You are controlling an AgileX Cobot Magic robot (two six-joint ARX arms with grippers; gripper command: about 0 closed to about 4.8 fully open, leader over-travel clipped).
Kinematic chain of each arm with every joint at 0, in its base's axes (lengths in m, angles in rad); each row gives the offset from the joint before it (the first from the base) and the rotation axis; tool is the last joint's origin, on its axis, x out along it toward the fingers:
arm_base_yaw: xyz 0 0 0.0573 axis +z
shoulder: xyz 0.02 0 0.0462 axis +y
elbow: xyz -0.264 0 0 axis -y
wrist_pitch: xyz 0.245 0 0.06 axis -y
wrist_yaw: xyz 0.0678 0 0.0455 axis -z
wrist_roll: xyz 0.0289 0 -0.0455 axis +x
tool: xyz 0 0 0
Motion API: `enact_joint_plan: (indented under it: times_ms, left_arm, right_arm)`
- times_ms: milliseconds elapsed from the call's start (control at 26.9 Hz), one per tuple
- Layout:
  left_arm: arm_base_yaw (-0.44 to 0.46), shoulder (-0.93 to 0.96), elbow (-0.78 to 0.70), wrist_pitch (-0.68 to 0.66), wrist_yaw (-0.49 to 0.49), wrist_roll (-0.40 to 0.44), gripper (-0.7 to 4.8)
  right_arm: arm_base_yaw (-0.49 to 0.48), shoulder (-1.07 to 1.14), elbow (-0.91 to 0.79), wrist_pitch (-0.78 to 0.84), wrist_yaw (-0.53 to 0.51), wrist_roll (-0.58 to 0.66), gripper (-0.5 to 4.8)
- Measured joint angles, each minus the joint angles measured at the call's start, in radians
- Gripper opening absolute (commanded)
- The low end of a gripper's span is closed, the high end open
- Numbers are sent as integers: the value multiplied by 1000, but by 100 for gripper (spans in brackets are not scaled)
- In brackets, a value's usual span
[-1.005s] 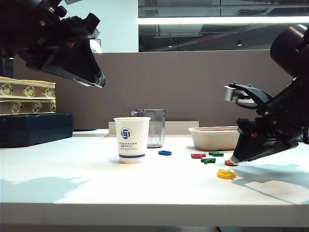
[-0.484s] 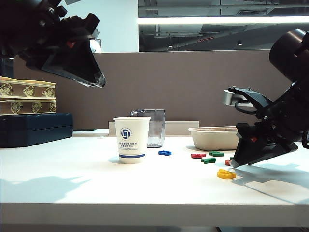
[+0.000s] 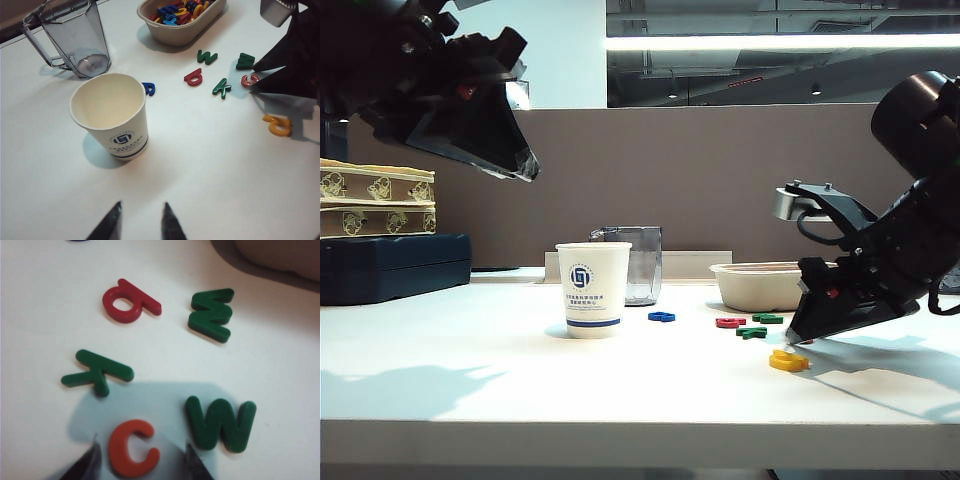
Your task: Pick up the letter "c" and put it in the paper cup.
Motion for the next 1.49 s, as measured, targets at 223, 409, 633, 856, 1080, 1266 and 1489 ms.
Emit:
enact_joint_plan:
  times_ms: [223, 409, 633, 856, 1080, 1266, 1489]
  left_arm:
    - [0, 0, 0, 0, 0, 0, 97]
    - [0, 0, 0, 0, 0, 0, 97]
    - [0, 0, 0, 0, 0, 0, 97]
    - [0, 0, 0, -1, 0, 0, 97]
    - [0, 0, 0, 0, 0, 0, 97]
    - [0, 0, 0, 0, 0, 0, 97]
    - [0, 0, 0, 0, 0, 0, 97]
  right_arm:
    - [0, 5, 0, 13, -1, 0, 212]
    - [0, 10, 0, 25, -1, 0, 212]
    - [0, 13, 0, 32, -2, 0, 212]
    - [0, 40, 10, 59, -9, 0, 212]
    - [0, 40, 10, 58, -9, 0, 211]
    - [0, 40, 10, 55, -9, 0, 189]
    - [0, 39, 11, 51, -12, 0, 143]
